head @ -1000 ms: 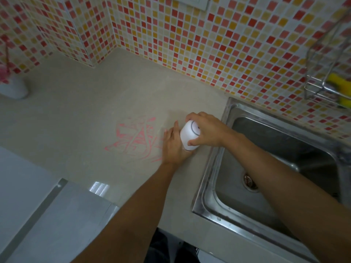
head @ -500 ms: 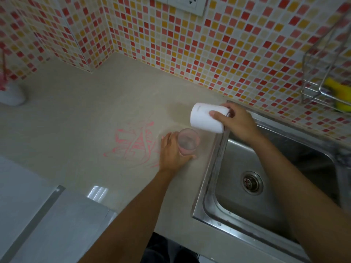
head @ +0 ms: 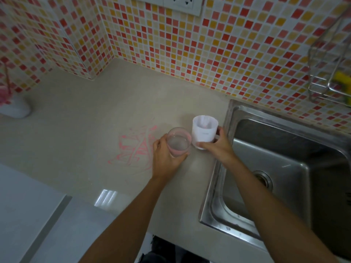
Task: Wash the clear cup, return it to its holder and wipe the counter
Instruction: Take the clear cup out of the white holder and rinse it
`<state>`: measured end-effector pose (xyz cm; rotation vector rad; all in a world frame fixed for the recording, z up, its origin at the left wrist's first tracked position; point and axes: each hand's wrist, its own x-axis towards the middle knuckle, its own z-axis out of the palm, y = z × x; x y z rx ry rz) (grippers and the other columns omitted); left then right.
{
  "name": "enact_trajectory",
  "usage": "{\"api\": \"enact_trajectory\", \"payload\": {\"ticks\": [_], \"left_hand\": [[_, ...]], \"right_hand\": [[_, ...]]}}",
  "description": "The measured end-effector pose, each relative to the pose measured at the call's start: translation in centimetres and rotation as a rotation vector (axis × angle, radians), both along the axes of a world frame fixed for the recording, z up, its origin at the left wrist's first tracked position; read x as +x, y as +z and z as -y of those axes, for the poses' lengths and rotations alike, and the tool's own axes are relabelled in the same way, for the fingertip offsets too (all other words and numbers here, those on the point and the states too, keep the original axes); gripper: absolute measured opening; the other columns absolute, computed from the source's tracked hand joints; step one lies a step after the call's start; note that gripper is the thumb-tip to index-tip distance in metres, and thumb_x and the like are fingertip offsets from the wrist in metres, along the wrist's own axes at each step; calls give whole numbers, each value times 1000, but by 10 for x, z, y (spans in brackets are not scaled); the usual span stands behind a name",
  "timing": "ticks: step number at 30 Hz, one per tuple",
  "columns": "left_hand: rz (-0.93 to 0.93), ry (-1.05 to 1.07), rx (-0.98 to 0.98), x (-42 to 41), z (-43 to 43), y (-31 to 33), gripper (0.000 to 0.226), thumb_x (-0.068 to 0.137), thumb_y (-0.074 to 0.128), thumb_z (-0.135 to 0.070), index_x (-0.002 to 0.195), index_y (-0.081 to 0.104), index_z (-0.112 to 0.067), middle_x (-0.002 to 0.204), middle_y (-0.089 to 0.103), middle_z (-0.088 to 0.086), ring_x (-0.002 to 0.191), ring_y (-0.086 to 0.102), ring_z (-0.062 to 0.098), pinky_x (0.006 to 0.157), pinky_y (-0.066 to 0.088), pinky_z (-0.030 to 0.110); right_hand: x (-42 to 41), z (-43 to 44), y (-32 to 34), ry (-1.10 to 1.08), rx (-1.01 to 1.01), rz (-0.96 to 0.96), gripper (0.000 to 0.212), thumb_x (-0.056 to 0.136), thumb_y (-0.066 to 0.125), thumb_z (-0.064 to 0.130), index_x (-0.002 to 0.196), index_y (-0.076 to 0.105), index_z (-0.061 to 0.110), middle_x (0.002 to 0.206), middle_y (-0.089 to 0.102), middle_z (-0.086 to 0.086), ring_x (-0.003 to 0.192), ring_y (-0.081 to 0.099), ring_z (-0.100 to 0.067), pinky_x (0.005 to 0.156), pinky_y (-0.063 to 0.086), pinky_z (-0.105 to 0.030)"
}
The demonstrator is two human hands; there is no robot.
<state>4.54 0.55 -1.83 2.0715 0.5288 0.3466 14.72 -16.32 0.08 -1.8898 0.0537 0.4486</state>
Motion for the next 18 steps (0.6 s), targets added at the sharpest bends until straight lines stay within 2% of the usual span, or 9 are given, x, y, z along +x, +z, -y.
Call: {"api": "enact_trajectory", "payload": {"ticks": [3, 7, 8, 11, 13, 15, 18], "left_hand": [[-7, 2, -24, -2, -6, 5, 85, 58, 88, -36, 128, 45, -16, 118, 53, -3, 114, 46, 18, 91, 43, 29], [-13, -3, -44, -10, -13, 2, 83, 56, 88, -39, 125, 47, -18, 118, 55, -2, 111, 49, 14, 92, 43, 28], [-17, -17, -43, -12, -14, 1, 82, 55, 88, -41, 124, 48, -20, 118, 56, -3, 111, 50, 13, 93, 44, 28], [-21, -81, -51, -20, -13, -6, 79, 53, 88, -48, 120, 52, -24, 116, 60, -6, 110, 56, 11, 94, 47, 28], [-10, -118, -31, -30, -4, -4, 78, 54, 89, -43, 120, 51, -22, 116, 57, -9, 109, 53, 10, 93, 39, 12], [33, -180, -18, -40, 13, 5, 76, 54, 90, -36, 118, 51, -24, 113, 53, -14, 107, 48, 3, 89, 30, 1], [110, -323, -20, -43, 42, 12, 70, 55, 91, -26, 112, 51, -35, 107, 53, -26, 103, 48, -12, 87, 32, 1]], "right_hand": [[-10, -7, -12, 36, -16, 86, 94, 48, 92, 27, 125, 38, 34, 124, 55, 6, 111, 58, -15, 90, 52, -35], [-16, -9, -17, 17, -26, 170, 92, 50, 89, 25, 126, 38, 31, 118, 53, 22, 110, 55, -7, 92, 46, -26], [-17, -9, -17, 28, -36, 181, 91, 51, 89, 23, 126, 38, 32, 118, 52, 22, 110, 55, -8, 93, 45, -27], [-17, -3, -20, 82, -40, 199, 92, 54, 88, 24, 129, 37, 40, 129, 54, 13, 120, 53, -12, 101, 45, -44], [-21, 7, -23, 61, -59, 228, 91, 58, 84, 29, 135, 36, 36, 139, 50, 6, 127, 49, -15, 105, 41, -49], [-40, 23, -14, -38, -132, 215, 92, 66, 78, 33, 144, 29, 28, 148, 41, 3, 134, 41, -14, 111, 36, -45], [-85, 68, -10, -154, -290, 196, 79, 81, 73, 30, 147, 28, 22, 148, 39, 3, 132, 40, -13, 109, 32, -33]]}}
